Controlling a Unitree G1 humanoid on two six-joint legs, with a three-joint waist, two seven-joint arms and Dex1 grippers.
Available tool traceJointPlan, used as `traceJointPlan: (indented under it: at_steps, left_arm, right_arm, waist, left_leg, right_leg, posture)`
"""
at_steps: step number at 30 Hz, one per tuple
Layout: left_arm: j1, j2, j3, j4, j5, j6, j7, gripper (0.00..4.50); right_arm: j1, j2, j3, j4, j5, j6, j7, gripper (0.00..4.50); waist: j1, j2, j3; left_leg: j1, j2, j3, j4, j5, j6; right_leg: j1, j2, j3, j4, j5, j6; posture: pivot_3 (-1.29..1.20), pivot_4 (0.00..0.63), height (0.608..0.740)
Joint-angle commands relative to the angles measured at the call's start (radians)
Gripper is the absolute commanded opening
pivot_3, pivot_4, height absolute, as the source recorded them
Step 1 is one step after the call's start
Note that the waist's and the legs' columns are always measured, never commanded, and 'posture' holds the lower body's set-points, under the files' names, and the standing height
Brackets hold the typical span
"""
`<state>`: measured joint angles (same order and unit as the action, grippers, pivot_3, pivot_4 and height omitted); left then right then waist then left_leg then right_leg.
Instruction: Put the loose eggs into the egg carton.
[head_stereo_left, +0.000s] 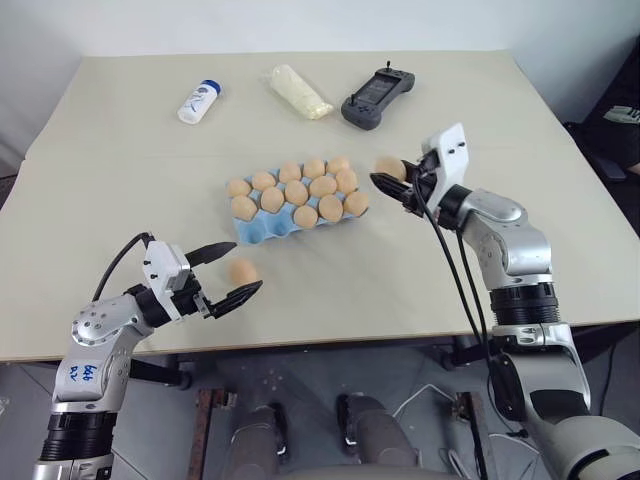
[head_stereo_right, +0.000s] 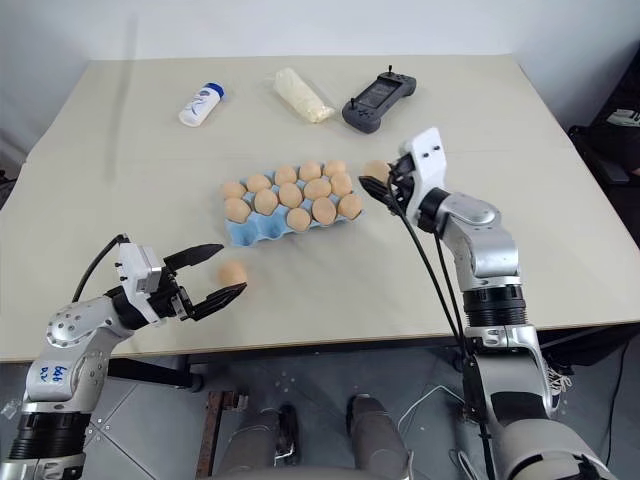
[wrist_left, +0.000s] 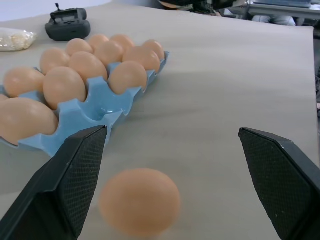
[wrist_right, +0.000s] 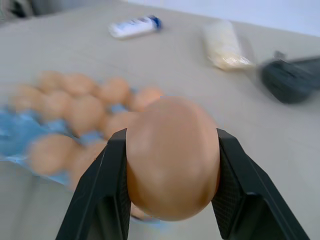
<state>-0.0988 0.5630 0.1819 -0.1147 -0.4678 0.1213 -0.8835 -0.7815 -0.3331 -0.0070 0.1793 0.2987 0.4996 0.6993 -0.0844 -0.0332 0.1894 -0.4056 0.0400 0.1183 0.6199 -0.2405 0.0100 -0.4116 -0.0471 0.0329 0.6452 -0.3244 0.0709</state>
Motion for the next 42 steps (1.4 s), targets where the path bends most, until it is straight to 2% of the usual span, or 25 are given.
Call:
traceJointPlan:
  at_steps: [1, 5, 9, 16, 21, 25, 29, 30, 37, 42]
  left_arm:
    - [-0.006, -0.007, 0.010, -0.035, -0.001, -0.023, 0.012, 4.50]
    - [-0.010, -0.011, 0.009, -0.037, 0.000, -0.024, 0.019, 4.50]
    - [-0.003, -0.007, 0.021, -0.042, -0.002, -0.026, 0.025, 4.50]
    - [0.021, -0.008, 0.030, -0.066, -0.004, -0.027, 0.041, 4.50]
    - [0.041, -0.007, 0.037, -0.088, -0.006, -0.024, 0.055, 4.50]
    - [0.053, -0.006, 0.043, -0.097, -0.008, -0.024, 0.061, 4.50]
    - [0.059, -0.008, 0.042, -0.104, -0.008, -0.022, 0.069, 4.50]
    - [0.059, -0.009, 0.041, -0.105, -0.008, -0.021, 0.071, 4.50]
    - [0.064, -0.013, 0.051, -0.120, -0.015, -0.017, 0.096, 4.50]
    - [0.090, -0.013, 0.104, -0.155, -0.037, 0.002, 0.141, 4.50]
  right_arm:
    - [0.006, 0.043, 0.048, -0.098, 0.035, 0.039, 0.018, 1.64]
    - [-0.008, 0.153, 0.111, -0.082, 0.021, 0.017, -0.012, 1.64]
    - [-0.053, 0.228, 0.168, 0.033, -0.048, -0.070, -0.042, 1.64]
    - [-0.143, 0.325, 0.195, 0.257, -0.141, -0.220, -0.108, 1.64]
    - [-0.167, 0.361, 0.198, 0.334, -0.170, -0.269, -0.115, 1.64]
    - [-0.164, 0.372, 0.197, 0.331, -0.164, -0.265, -0.088, 2.89]
    - [-0.163, 0.376, 0.192, 0.325, -0.160, -0.263, -0.082, 4.37]
    - [-0.164, 0.375, 0.190, 0.324, -0.159, -0.262, -0.082, 4.48]
    - [-0.163, 0.313, 0.123, 0.245, -0.100, -0.234, -0.043, 4.48]
    - [-0.101, 0.182, 0.066, 0.118, -0.008, -0.203, 0.103, 4.48]
  waist:
    - [0.001, 0.000, 0.000]
    - [-0.001, 0.000, 0.000]
    - [0.000, 0.000, 0.000]
    - [-0.002, 0.000, 0.000]
    - [-0.002, 0.000, 0.000]
    - [-0.003, 0.000, 0.000]
    - [-0.003, 0.000, 0.000]
    - [-0.003, 0.000, 0.000]
    - [-0.002, 0.000, 0.000]
    - [0.001, 0.000, 0.000]
  left_leg:
    - [0.000, 0.000, 0.000, 0.000, 0.000, 0.000]
    - [0.000, 0.000, 0.000, 0.000, 0.000, 0.000]
    - [0.000, 0.000, 0.000, 0.000, 0.000, 0.000]
    - [0.000, -0.001, 0.000, -0.001, -0.001, -0.001]
    - [-0.001, -0.001, 0.000, -0.004, 0.000, -0.002]
    - [-0.001, -0.001, 0.000, -0.004, 0.000, -0.002]
    - [-0.001, -0.001, 0.000, -0.004, 0.000, -0.003]
    - [-0.001, -0.001, 0.000, -0.004, 0.000, -0.003]
    - [-0.001, -0.001, 0.000, -0.005, 0.000, -0.003]
    - [-0.001, -0.001, -0.001, -0.006, 0.000, -0.003]
  right_leg:
    - [0.000, 0.000, 0.000, 0.000, 0.000, 0.000]
    - [0.000, 0.000, 0.000, 0.000, 0.000, 0.000]
    - [0.000, 0.000, -0.001, 0.000, 0.000, 0.000]
    - [-0.001, -0.001, -0.001, -0.001, 0.000, 0.000]
    - [-0.001, 0.000, -0.001, -0.002, 0.000, 0.000]
    - [-0.002, 0.000, -0.001, -0.002, 0.000, -0.001]
    - [-0.002, 0.000, -0.001, -0.002, 0.000, -0.001]
    - [-0.002, 0.000, -0.001, -0.002, 0.000, -0.001]
    - [-0.002, -0.001, -0.001, -0.002, 0.000, -0.001]
    - [-0.002, -0.001, -0.002, -0.004, 0.000, -0.001]
  posture:
    - [0.00, 0.150, 0.740]
    - [0.00, 0.150, 0.740]
    - [0.00, 0.150, 0.740]
    - [0.00, 0.150, 0.740]
    - [0.00, 0.150, 0.740]
    - [0.00, 0.150, 0.740]
    - [0.00, 0.150, 0.740]
    - [0.00, 0.150, 0.740]
    - [0.00, 0.150, 0.740]
    - [0.00, 0.150, 0.740]
